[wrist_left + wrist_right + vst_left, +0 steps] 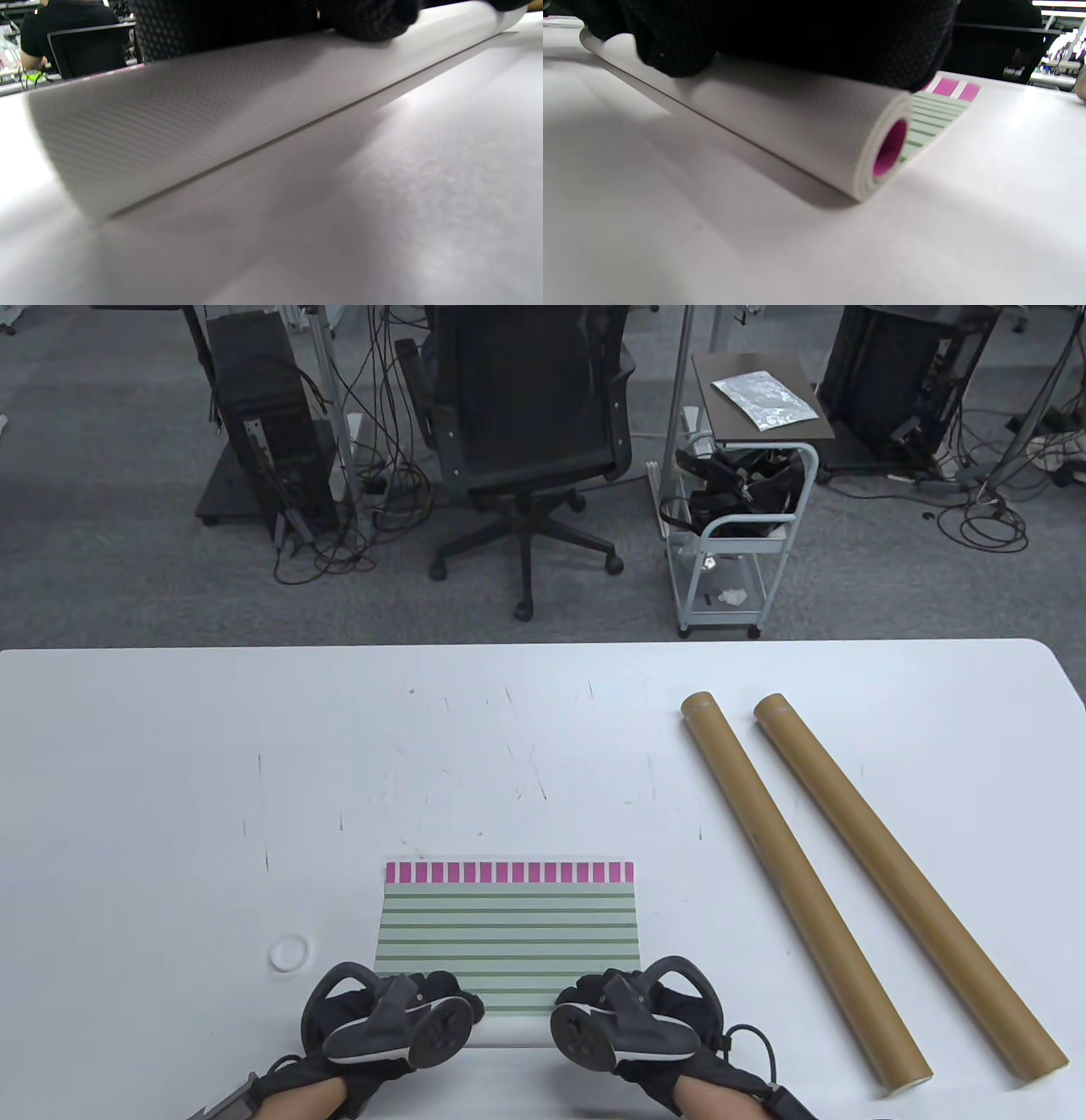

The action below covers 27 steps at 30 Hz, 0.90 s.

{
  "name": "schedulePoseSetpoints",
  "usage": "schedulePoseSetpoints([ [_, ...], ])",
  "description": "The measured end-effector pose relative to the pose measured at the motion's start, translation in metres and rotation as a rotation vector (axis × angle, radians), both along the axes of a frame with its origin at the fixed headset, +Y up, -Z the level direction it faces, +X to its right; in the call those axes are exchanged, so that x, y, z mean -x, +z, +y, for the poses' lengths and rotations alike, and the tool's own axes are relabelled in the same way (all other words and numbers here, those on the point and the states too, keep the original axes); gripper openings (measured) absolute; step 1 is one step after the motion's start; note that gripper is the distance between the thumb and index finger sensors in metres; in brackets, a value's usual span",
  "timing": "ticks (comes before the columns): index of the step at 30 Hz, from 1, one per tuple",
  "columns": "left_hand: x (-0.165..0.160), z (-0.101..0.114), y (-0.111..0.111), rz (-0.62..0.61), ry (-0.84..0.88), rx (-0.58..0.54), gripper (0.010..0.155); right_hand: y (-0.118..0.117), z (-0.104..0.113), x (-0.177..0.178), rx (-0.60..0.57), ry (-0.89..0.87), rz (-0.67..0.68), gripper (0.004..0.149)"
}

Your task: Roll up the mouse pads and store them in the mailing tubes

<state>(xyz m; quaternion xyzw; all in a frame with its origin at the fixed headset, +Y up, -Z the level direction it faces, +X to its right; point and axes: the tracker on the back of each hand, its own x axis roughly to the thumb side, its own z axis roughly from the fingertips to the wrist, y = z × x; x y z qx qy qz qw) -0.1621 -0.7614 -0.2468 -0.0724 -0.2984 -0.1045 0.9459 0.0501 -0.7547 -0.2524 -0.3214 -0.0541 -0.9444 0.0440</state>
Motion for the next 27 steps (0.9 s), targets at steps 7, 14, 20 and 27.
schedulePoseSetpoints([
  [7,-0.002,0.001,0.002,0.002,-0.021,-0.069,0.047,-0.006,-0.004,-0.002,0.050,-0.033,-0.032,0.047],
  [14,0.005,-0.001,-0.011,0.078,0.054,0.047,0.046,0.012,0.002,0.014,-0.186,0.116,0.054,0.047],
  [20,-0.016,0.004,0.020,-0.039,-0.115,-0.287,0.046,0.001,-0.002,0.011,-0.059,0.071,0.015,0.046],
  [27,-0.005,0.003,0.001,0.076,0.047,-0.082,0.050,0.003,-0.006,0.007,-0.110,0.054,-0.011,0.047],
])
